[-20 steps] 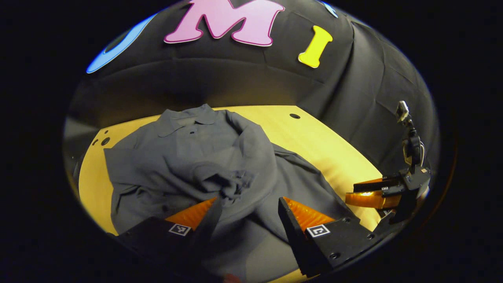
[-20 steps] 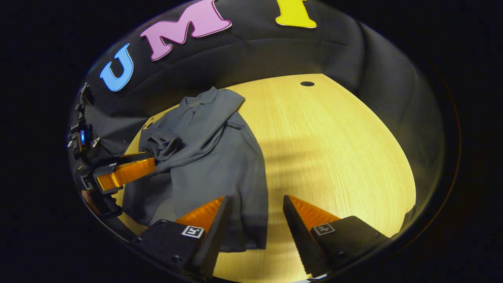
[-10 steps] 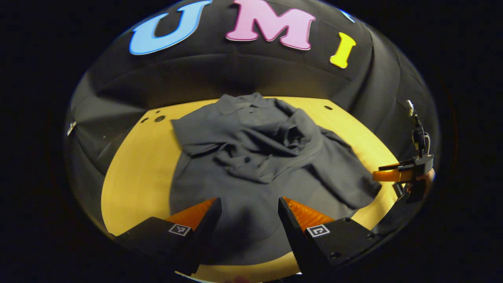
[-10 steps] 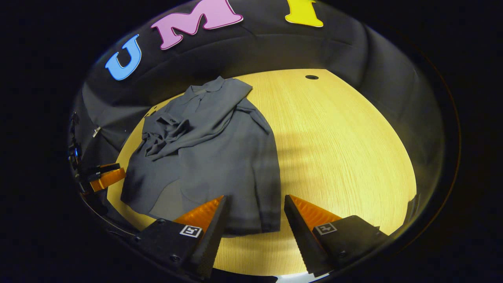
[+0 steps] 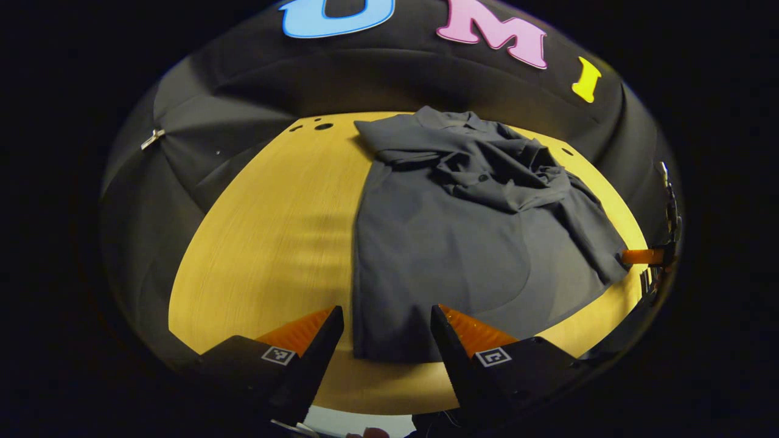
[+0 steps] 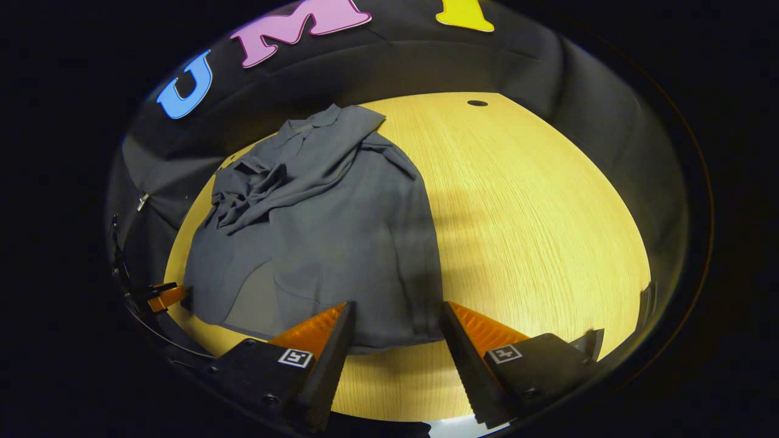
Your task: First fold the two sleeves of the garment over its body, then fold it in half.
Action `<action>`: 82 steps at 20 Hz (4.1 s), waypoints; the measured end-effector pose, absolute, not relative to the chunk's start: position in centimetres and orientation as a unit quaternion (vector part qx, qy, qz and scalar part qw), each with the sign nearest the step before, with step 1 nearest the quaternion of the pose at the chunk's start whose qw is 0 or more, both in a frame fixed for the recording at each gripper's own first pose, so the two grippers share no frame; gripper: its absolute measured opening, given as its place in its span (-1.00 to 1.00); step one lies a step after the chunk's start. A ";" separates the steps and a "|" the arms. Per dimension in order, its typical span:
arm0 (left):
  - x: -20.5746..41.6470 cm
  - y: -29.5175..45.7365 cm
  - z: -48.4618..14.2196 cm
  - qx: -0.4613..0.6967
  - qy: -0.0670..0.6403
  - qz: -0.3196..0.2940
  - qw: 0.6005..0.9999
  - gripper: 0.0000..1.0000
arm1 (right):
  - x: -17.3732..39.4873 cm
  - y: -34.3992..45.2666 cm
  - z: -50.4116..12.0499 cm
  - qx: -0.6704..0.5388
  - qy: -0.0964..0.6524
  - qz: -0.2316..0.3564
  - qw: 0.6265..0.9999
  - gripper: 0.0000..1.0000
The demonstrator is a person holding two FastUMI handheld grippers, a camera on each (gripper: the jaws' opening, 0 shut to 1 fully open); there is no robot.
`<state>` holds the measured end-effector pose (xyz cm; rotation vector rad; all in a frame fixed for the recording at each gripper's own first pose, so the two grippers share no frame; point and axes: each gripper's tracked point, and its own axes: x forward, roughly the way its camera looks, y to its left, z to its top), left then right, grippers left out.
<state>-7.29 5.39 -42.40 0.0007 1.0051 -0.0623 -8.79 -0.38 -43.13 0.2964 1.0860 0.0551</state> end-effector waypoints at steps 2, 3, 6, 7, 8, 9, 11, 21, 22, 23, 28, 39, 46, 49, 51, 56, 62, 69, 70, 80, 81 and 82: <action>-7.6 5.3 -43.1 0.000 0.491 -0.034 0.871 0.83 | -8.8 -0.4 -43.3 0.137 0.518 0.025 0.844 0.76; -7.6 5.1 -43.4 0.002 0.493 -0.037 0.869 0.83 | -8.8 -0.3 -43.3 0.135 0.519 0.024 0.844 0.76; -7.3 4.7 -43.4 0.014 0.491 -0.046 0.870 0.84 | -8.8 -0.3 -43.4 0.117 0.522 0.027 0.844 0.75; -7.6 4.5 -43.7 0.018 0.499 -0.048 0.865 0.84 | -8.8 -0.4 -43.6 0.105 0.525 0.027 0.844 0.75; -6.9 4.6 -43.5 0.018 0.485 -0.050 0.873 0.84 | -8.9 -0.5 -43.6 0.089 0.529 0.026 0.843 0.75; -6.8 4.5 -43.7 0.016 0.486 -0.044 0.872 0.91 | -8.8 -0.5 -43.9 0.072 0.529 0.025 0.845 0.72; -6.3 4.0 -43.6 0.017 0.473 -0.046 0.879 0.88 | -8.7 -0.2 -43.6 0.038 0.521 0.026 0.852 0.70; -5.6 2.0 -42.8 -0.012 0.494 -0.082 0.866 -0.89 | -8.1 1.8 -42.5 0.117 0.510 0.059 0.850 -0.89; -5.9 2.1 -42.3 -0.013 0.493 -0.086 0.866 -0.89 | -8.3 1.9 -41.6 0.121 0.505 0.066 0.852 -0.89; -6.5 2.1 -42.0 -0.019 0.499 -0.095 0.861 -0.89 | -8.7 2.3 -40.6 0.125 0.503 0.072 0.852 -0.89; -10.2 2.9 -41.4 -0.064 0.538 -0.112 0.833 -0.88 | -9.7 1.7 -38.5 0.144 0.519 0.076 0.839 -0.89; -11.6 4.3 -33.4 -0.054 0.488 -0.114 0.864 -0.89 | -7.7 3.8 -32.8 0.139 0.487 0.112 0.855 -0.89; -2.6 3.7 -27.2 -0.056 0.396 -0.121 0.909 -0.89 | 2.9 3.1 -25.5 0.132 0.383 0.127 0.906 -0.89; 1.2 3.6 -25.7 -0.052 0.366 -0.122 0.921 -0.89 | 6.9 3.0 -24.0 0.126 0.354 0.137 0.916 -0.89; 3.9 3.6 -25.0 -0.052 0.349 -0.119 0.928 -0.89 | 9.1 3.2 -23.5 0.120 0.342 0.143 0.921 -0.89; 10.3 3.5 -24.7 -0.049 0.320 -0.110 0.940 -0.89 | 14.7 2.6 -23.7 0.108 0.320 0.144 0.930 -0.91; 16.2 3.4 -26.7 -0.030 0.309 -0.102 0.945 -0.90 | 20.9 1.7 -25.8 0.122 0.312 0.126 0.934 -0.89; 23.1 3.3 -31.4 -0.034 0.317 -0.069 0.945 -0.90 | 27.6 1.7 -30.6 0.155 0.322 0.099 0.929 -0.89; 24.1 3.2 -32.2 -0.030 0.318 -0.068 0.945 -0.89 | 28.4 1.7 -31.5 0.164 0.326 0.091 0.926 -0.89; 29.1 2.5 -40.9 0.036 0.368 -0.059 0.927 -0.89 | 32.6 2.1 -42.2 0.145 0.391 0.069 0.906 -0.90; 29.3 2.4 -41.6 0.044 0.374 -0.059 0.925 -0.89 | 32.6 2.1 -43.0 0.143 0.399 0.067 0.903 -0.90; 29.5 2.3 -42.1 0.051 0.378 -0.059 0.923 -0.89 | 32.8 2.3 -43.9 0.142 0.404 0.066 0.901 -0.90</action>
